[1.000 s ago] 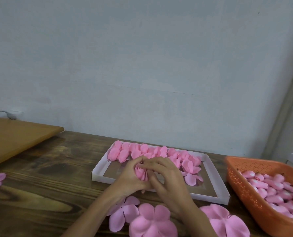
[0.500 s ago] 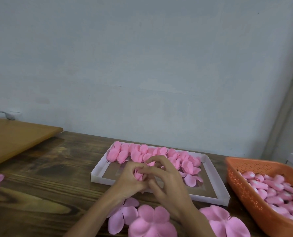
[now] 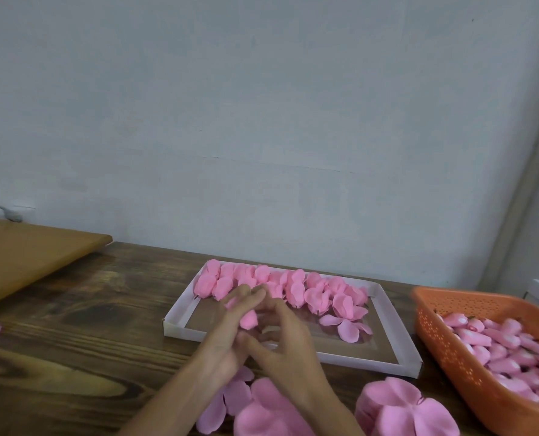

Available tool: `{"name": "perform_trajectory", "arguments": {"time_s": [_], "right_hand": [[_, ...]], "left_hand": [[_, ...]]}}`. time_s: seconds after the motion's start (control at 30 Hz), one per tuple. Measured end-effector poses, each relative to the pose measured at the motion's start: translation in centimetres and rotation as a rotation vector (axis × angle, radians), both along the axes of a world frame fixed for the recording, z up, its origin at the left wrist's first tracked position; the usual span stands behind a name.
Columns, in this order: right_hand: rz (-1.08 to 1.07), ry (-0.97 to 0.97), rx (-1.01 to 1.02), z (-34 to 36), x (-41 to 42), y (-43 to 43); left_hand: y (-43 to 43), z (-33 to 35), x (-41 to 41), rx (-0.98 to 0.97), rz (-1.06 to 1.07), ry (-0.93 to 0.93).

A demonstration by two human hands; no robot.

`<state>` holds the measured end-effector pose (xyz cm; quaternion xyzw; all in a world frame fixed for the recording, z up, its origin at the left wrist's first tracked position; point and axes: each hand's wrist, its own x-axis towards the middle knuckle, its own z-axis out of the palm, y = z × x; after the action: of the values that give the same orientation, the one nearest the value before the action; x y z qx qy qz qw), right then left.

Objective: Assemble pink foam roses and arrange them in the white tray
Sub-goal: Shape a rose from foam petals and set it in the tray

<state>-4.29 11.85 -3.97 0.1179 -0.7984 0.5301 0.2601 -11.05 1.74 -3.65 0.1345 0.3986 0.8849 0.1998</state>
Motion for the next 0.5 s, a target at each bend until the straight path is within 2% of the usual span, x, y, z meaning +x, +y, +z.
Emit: {"name": "perform_trajectory", "arguments": {"time_s": [0.07, 0.17, 0.3, 0.5], "right_hand": [[-0.046, 0.041, 0.039, -0.3, 0.0, -0.2], [-0.082, 0.030, -0.080, 0.0, -0.1, 0.2], [0.036, -0.056, -0.261, 0.6, -0.3, 1.2], [0.219, -0.285, -0.318, 1.5, 0.2, 0.6]], "left_hand": [[0.1, 0.1, 0.3, -0.021, 0.015, -0.040], [0.1, 0.2, 0.5, 0.062, -0.095, 0.075], [0.0, 0.3, 0.6, 0.060, -0.166, 0.237], [-0.9, 0.7, 0.8, -0.073, -0.229, 0.386]]}}
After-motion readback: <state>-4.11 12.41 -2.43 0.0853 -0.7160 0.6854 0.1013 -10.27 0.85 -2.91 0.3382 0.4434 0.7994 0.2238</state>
